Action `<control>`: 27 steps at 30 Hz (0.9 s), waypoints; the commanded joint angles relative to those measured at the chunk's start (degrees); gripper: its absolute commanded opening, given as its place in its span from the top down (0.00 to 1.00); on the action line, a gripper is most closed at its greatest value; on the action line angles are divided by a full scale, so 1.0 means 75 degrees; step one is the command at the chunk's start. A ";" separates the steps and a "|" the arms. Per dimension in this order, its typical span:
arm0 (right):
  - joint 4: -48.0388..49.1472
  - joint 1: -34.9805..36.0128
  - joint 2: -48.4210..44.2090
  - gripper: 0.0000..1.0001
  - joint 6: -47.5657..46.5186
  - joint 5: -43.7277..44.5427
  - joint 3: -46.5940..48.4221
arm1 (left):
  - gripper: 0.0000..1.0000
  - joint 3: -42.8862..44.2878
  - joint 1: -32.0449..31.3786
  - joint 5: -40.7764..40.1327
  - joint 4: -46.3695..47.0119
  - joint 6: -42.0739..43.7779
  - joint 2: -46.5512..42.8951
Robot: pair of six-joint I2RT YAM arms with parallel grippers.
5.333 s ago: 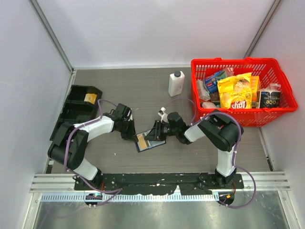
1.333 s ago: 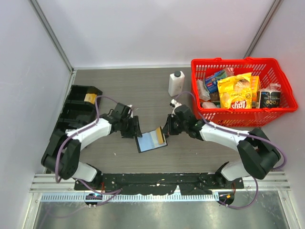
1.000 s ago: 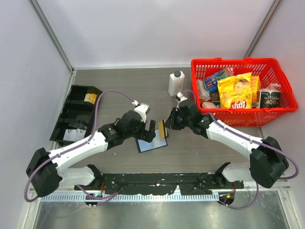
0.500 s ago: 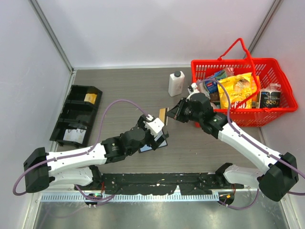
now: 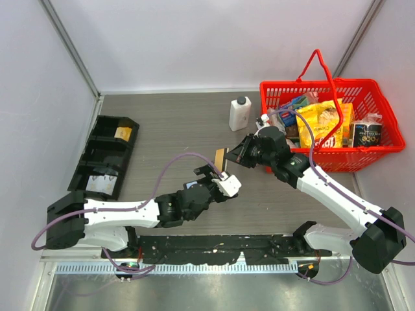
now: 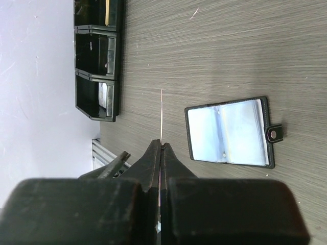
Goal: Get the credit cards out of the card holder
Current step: Place the credit card in the storage box.
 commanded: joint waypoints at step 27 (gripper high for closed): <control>0.0515 0.0006 0.0530 0.32 -0.2102 0.0092 0.1768 | 1.00 -0.0468 0.0855 -0.0413 -0.0632 -0.2834 -0.1101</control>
